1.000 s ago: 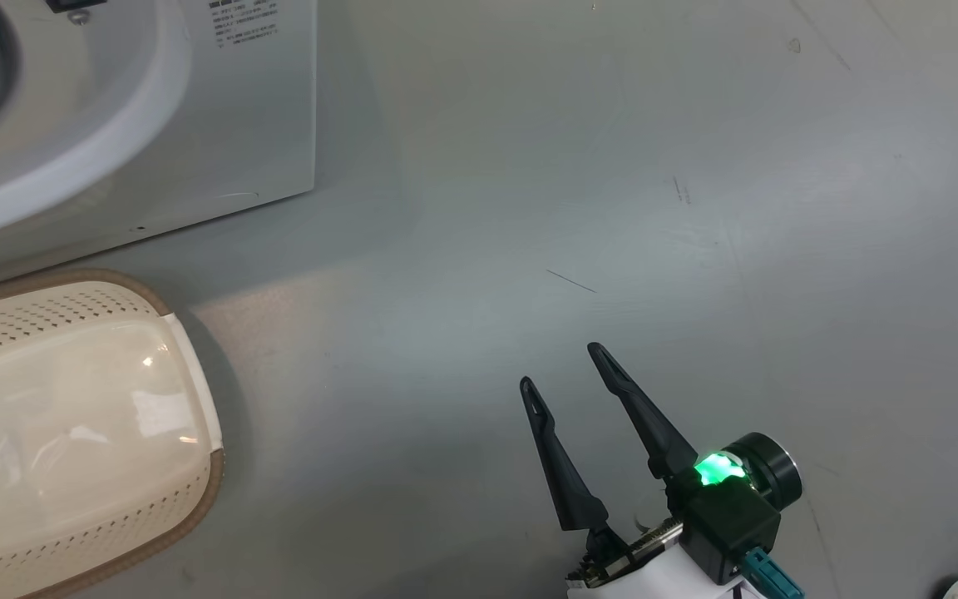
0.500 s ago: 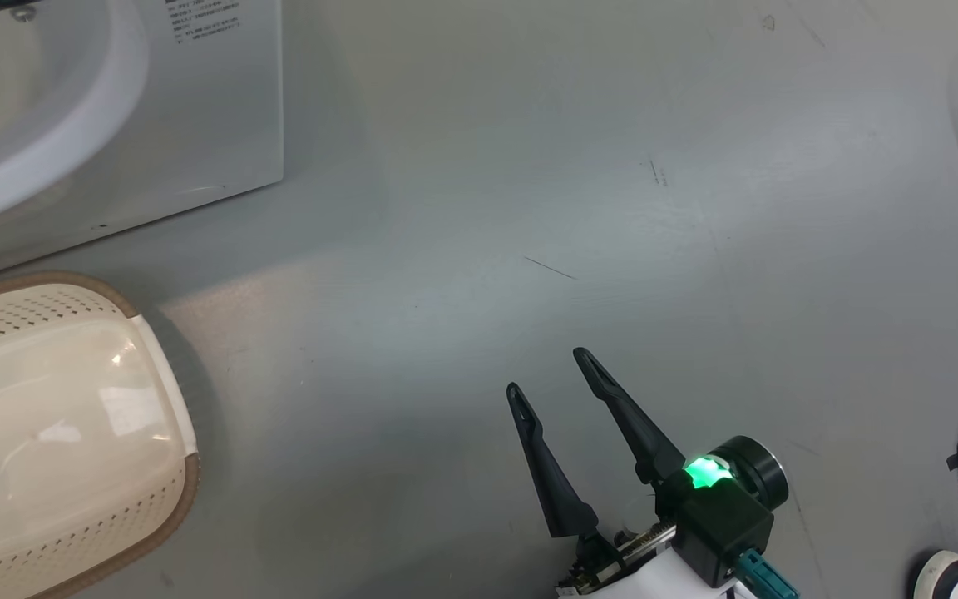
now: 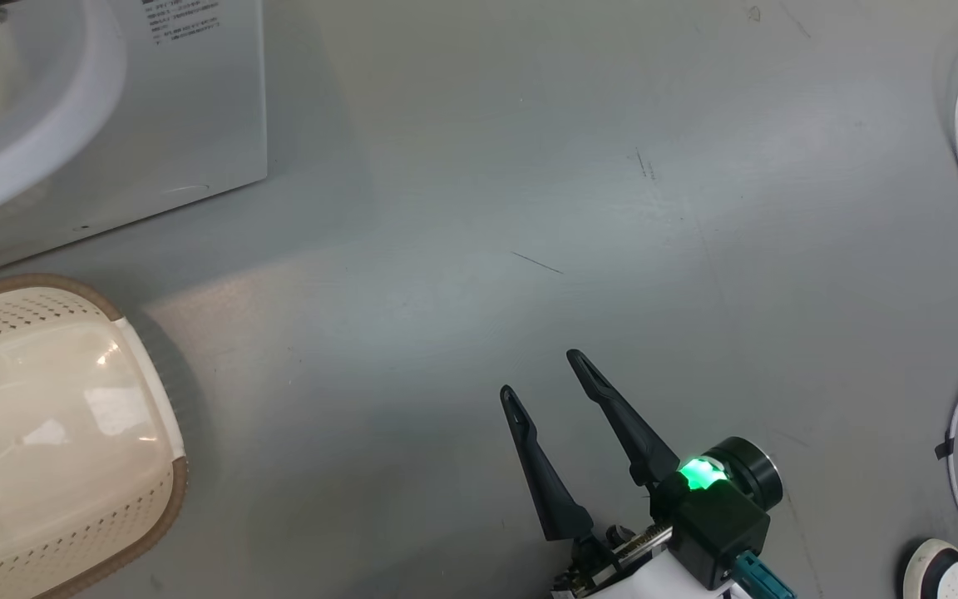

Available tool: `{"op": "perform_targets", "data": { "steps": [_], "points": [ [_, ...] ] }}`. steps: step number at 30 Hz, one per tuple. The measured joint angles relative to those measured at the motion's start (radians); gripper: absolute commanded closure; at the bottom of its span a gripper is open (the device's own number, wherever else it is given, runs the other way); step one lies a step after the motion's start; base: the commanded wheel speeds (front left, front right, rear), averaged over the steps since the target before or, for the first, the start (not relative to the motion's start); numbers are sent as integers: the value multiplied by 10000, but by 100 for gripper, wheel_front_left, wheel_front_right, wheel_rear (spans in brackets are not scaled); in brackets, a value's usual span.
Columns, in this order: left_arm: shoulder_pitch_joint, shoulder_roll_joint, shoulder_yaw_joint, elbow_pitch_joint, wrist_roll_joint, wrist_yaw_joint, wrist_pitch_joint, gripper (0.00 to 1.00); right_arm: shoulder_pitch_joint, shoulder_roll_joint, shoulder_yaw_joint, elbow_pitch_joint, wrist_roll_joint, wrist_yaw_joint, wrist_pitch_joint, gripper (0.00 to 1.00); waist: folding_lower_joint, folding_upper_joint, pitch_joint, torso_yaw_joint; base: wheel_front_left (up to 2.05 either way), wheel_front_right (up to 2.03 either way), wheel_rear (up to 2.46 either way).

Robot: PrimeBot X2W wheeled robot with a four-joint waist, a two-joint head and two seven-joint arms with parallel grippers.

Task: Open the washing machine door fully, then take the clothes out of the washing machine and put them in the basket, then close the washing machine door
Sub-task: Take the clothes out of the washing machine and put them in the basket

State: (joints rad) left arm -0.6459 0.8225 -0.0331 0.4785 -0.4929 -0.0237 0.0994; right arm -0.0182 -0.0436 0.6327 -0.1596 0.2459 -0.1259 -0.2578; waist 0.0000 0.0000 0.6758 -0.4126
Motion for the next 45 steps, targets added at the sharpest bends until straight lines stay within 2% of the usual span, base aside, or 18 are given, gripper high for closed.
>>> {"op": "perform_targets", "data": {
  "steps": [6, 7, 8, 9, 32, 40, 45],
  "points": [
    [-267, 0, -238, 261, 240, 10, 140, 0, -33, 0, 23, 0, 2, 0, 0, 0, 0, 0, 13, -1, 0, 0, 0],
    [-315, 0, -286, 305, 249, 12, 188, 49, -47, 0, 21, 0, 2, 0, 0, 0, 0, 0, 11, 0, 0, 0, 0],
    [-328, -10, -324, 341, 249, 12, 238, 80, -53, 0, 17, 0, 2, 0, 0, 0, 0, 0, 9, 2, 0, 0, 0],
    [-334, -19, -357, 362, 255, 12, 238, 100, -57, 0, 15, 2, 2, 0, 0, 0, 0, 0, 7, 6, 0, 0, 0],
    [-1008, -639, -1055, 1085, 579, -81, -232, 100, -150, -2, -221, 280, -17, 0, 0, 0, 0, 0, -478, 339, 0, 0, 0],
    [-1155, -1235, -1175, 1430, 644, -159, -757, 100, -165, -6, -408, 564, -44, 0, 0, 0, 0, 0, -805, 530, 0, 0, 0],
    [-1150, -1879, -1168, 1772, 441, -182, -1373, 100, -267, -8, -736, 763, -96, 0, 0, 0, 0, 0, -1204, 709, 0, 0, 0]
  ]
}}
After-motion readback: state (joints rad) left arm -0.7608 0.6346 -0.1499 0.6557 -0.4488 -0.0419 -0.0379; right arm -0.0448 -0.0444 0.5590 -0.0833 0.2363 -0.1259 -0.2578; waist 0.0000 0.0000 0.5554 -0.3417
